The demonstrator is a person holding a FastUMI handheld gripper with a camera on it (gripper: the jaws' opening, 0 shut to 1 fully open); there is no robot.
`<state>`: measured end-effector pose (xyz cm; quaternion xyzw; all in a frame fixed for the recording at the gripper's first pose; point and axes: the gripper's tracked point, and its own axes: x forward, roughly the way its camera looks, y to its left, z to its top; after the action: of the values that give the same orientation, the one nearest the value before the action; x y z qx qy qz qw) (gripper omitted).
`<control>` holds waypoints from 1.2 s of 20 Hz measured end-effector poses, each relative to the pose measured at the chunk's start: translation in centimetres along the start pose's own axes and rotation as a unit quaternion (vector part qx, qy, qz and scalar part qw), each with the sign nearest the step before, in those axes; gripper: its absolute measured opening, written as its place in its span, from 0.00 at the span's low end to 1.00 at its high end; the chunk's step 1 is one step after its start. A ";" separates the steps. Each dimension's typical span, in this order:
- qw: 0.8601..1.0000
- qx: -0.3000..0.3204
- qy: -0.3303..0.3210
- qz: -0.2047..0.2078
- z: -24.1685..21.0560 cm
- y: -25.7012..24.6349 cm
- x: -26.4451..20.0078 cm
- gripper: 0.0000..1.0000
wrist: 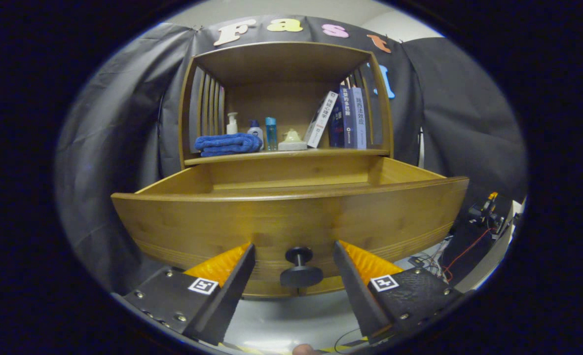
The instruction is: Pull open the drawer, take out the items inside it, and place them on the countertop above the cabinet.
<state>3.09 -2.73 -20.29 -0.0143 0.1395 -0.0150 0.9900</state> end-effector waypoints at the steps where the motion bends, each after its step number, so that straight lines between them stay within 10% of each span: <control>1: 1.000 -0.010 -0.001 -0.002 -0.2 0.0 -0.1 0.97; 24: 1.000 -0.008 -0.023 0.012 0.8 -0.1 3.4 0.99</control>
<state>6.58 -2.92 -20.48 -0.0211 0.1171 -0.0014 0.9929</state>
